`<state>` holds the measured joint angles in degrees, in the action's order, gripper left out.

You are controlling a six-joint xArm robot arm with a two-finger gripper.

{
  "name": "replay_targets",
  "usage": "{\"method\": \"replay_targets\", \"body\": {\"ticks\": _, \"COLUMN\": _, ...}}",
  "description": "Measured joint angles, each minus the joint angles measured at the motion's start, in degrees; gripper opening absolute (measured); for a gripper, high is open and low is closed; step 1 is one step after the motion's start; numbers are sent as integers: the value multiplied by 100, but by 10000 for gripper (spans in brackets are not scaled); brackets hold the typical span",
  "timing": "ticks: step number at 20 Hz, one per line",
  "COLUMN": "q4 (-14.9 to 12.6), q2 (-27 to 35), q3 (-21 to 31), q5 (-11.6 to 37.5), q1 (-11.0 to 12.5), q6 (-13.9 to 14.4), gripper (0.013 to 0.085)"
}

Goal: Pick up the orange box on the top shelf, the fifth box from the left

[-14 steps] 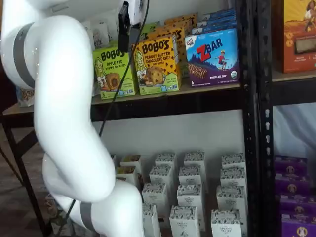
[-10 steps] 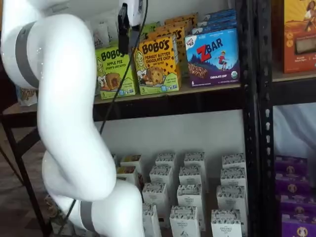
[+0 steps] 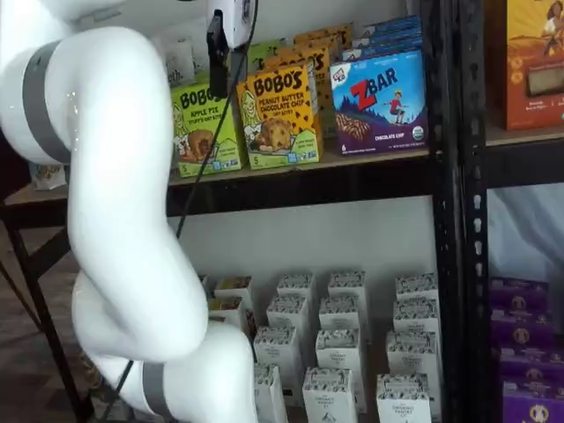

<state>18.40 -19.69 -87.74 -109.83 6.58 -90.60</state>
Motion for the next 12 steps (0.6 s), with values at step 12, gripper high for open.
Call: {"method": "replay_targets", "body": {"ticks": 12, "q4": -692, "q2": -6, "q3": -87, "q5": 860, "q1": -259, "q6": 37, "gripper": 850}}
